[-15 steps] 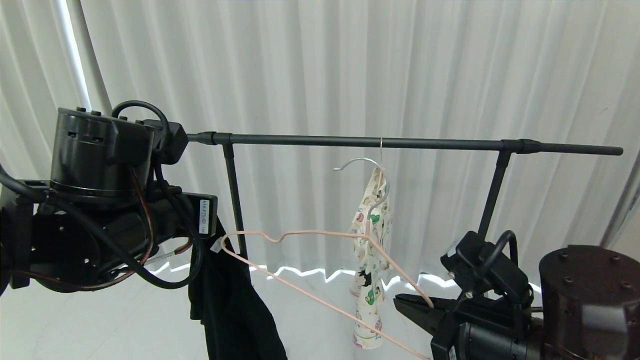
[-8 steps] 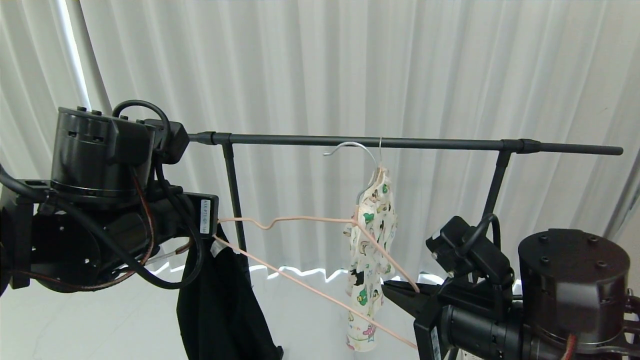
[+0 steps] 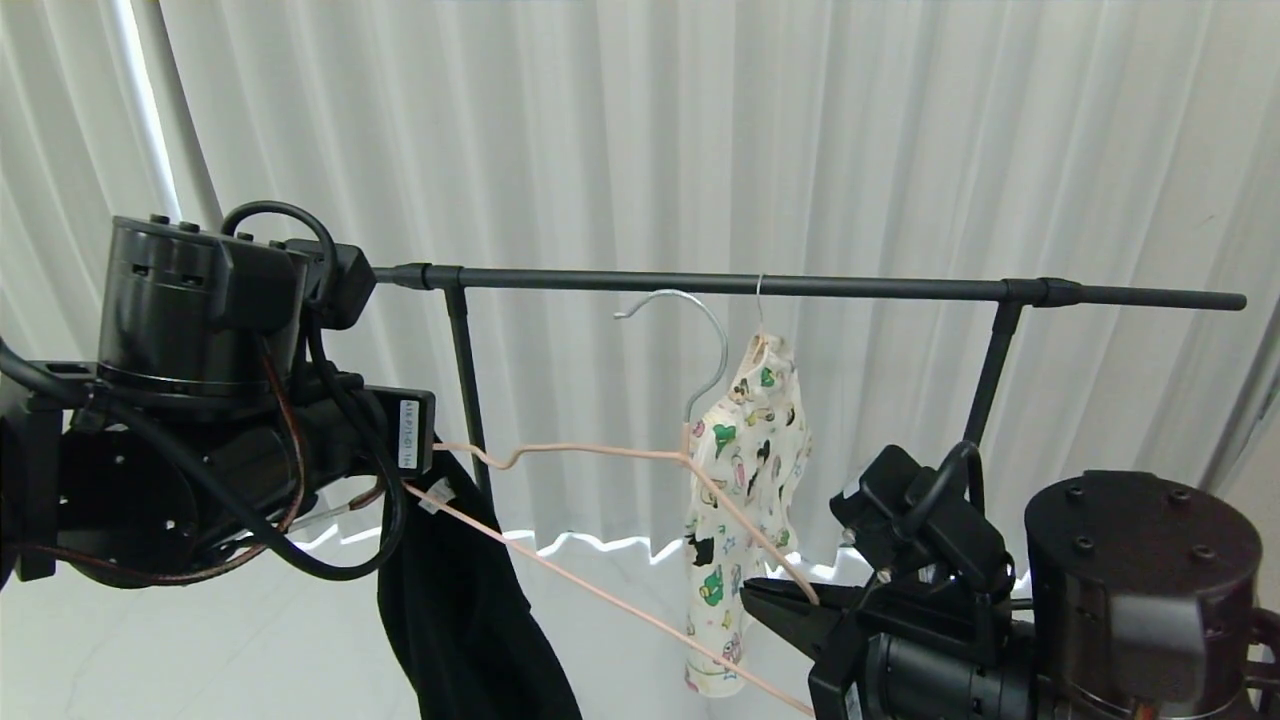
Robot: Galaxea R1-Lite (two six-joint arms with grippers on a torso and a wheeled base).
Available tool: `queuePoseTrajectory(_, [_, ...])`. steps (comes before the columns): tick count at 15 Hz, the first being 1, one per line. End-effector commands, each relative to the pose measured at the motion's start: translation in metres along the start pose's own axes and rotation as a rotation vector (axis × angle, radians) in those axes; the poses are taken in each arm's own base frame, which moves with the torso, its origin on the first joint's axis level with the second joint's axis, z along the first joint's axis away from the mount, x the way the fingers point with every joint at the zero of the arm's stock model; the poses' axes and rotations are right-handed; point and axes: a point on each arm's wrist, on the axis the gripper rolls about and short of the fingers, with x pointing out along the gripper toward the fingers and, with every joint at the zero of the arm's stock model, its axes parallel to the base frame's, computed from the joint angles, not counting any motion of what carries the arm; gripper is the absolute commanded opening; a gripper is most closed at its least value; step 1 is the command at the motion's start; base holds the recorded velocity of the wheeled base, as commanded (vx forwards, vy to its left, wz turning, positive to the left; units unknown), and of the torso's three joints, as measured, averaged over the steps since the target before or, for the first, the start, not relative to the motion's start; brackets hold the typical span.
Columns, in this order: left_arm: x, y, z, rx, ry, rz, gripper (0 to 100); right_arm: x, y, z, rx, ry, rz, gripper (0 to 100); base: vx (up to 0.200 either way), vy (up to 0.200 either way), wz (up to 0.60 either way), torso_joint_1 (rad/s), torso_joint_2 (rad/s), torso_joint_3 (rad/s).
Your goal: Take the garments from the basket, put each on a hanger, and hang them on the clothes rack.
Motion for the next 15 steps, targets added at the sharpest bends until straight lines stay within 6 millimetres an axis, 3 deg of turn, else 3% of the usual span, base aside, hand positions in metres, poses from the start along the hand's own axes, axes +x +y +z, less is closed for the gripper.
queuePoseTrajectory(1, [0.000,0.000,0.000,-0.001,-0.001,0.000,0,0.006,-0.004,0.001,0.008,0.001,-0.024,0,0.000,0.000,0.00,0.000,0.00,0.000])
queuePoseTrajectory(3, [-0.001,0.000,0.000,-0.002,-0.004,0.000,0,0.011,-0.014,0.011,0.026,-0.028,-0.058,0,0.000,0.000,0.00,0.000,0.00,0.000])
queuePoseTrajectory(9, [-0.009,-0.006,0.003,-0.024,-0.024,-0.037,0,0.037,-0.011,0.014,0.024,-0.015,-0.057,0,0.000,0.000,0.00,0.000,0.00,0.000])
queuePoseTrajectory(15, [-0.055,-0.037,0.006,0.022,-0.117,-0.253,0,0.065,0.001,0.010,0.012,0.012,-0.033,0,0.000,0.000,0.00,0.000,0.00,0.000])
